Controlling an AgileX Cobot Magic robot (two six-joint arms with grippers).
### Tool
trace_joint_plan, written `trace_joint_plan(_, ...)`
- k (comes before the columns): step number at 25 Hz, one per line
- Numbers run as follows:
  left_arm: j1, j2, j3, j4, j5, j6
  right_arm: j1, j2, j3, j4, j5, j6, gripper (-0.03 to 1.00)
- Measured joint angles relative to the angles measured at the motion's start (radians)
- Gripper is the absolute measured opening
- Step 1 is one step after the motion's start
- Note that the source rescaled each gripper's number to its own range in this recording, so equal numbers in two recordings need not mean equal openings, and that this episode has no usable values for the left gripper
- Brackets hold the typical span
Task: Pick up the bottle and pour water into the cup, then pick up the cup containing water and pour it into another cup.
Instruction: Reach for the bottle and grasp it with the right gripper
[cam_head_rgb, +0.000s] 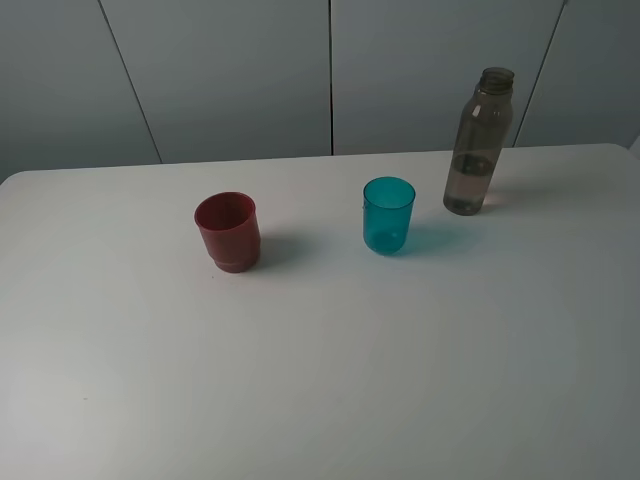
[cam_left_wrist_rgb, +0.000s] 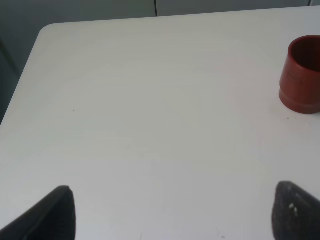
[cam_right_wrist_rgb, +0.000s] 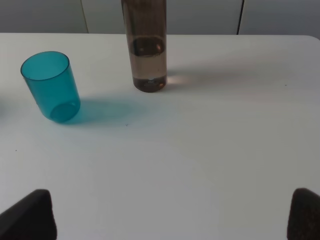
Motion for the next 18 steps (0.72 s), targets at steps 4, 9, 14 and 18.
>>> trace_joint_plan(4,0.000,0.000,0.000,0.000,0.000,0.000,0.000,0.000,0.000,0.000,0.000,0.000,1.00)
trace_joint_plan(9,0.000,0.000,0.000,0.000,0.000,0.000,0.000,0.000,0.000,0.000,0.000,0.000,1.00)
trace_joint_plan(14,0.000,0.000,0.000,0.000,0.000,0.000,0.000,0.000,0.000,0.000,0.000,0.000,1.00)
trace_joint_plan(18,0.000,0.000,0.000,0.000,0.000,0.000,0.000,0.000,0.000,0.000,0.000,0.000,1.00)
